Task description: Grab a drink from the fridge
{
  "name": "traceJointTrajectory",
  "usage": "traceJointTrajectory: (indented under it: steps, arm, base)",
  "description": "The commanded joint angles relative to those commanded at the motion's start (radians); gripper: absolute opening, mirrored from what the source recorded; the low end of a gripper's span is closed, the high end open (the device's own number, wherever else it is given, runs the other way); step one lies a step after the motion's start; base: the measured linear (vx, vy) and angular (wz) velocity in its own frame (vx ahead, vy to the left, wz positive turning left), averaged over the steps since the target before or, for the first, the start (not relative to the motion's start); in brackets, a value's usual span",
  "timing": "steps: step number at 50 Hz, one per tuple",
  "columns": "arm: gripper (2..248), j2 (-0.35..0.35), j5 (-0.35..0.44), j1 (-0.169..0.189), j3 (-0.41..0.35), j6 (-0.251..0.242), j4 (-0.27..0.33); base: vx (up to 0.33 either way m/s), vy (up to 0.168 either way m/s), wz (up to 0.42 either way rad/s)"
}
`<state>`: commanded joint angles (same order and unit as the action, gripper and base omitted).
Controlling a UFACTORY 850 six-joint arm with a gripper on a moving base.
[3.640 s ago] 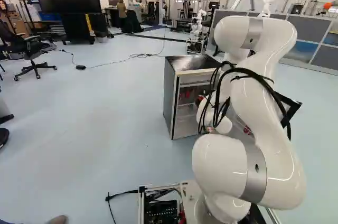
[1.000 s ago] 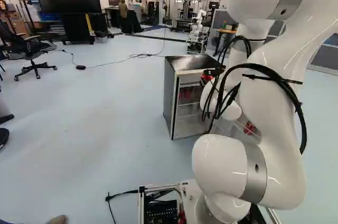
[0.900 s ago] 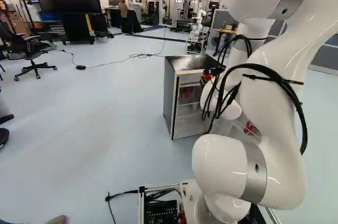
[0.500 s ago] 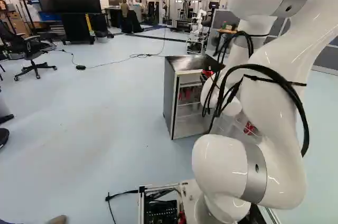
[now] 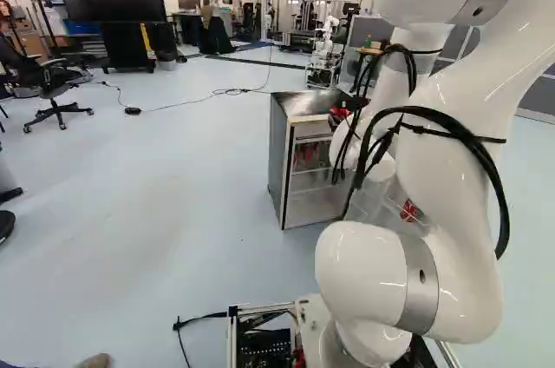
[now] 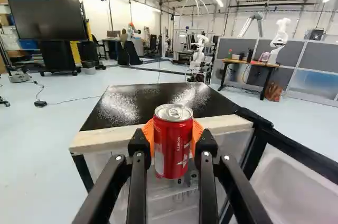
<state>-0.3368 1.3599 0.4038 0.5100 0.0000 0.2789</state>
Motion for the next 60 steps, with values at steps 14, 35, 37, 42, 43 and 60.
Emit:
traceJointTrajectory:
  steps: [14, 35, 37, 42, 43, 60]
  arm:
    - [92, 0.006, -0.019, -0.008, 0.034, 0.000, 0.000]
    - [92, -0.030, -0.048, -0.020, 0.089, 0.000, 0.000]
    - [92, -0.034, -0.050, -0.021, 0.095, 0.000, 0.000]
    - [92, -0.045, -0.057, -0.024, 0.109, 0.000, 0.000]
    - [92, -0.048, -0.058, -0.025, 0.112, 0.000, 0.000]
    - [92, -0.062, -0.066, -0.035, 0.162, 0.000, 0.000]
  base:
    - [0.000, 0.000, 0.000]
    - [0.000, 0.000, 0.000]
    - [0.000, 0.000, 0.000]
    - [0.000, 0.000, 0.000]
    - [0.000, 0.000, 0.000]
    - [0.000, 0.000, 0.000]
